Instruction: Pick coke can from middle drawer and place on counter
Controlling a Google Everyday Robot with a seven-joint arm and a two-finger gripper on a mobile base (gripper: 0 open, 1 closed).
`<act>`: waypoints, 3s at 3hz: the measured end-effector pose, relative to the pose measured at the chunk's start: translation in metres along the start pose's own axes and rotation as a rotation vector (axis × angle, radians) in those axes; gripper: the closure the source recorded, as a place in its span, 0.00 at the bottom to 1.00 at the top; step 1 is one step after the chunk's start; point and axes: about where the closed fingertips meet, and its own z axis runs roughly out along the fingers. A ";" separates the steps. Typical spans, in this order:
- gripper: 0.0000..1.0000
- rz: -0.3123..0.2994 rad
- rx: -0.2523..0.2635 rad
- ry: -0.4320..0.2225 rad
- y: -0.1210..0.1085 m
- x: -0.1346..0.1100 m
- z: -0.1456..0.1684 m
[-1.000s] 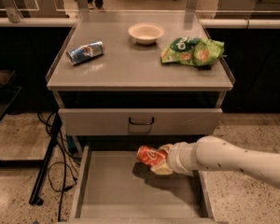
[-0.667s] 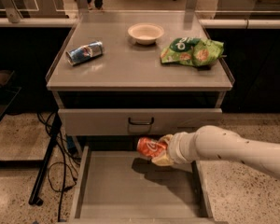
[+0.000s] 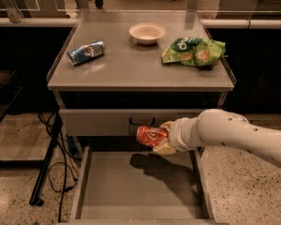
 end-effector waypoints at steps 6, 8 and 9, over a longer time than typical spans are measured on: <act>1.00 -0.293 0.164 -0.023 -0.030 -0.087 -0.171; 1.00 -0.289 0.170 -0.033 0.005 -0.082 -0.175; 1.00 -0.288 0.174 -0.044 0.035 -0.077 -0.177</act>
Offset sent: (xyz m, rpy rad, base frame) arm -0.0409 0.0051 0.1187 -0.1491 -0.1524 0.0930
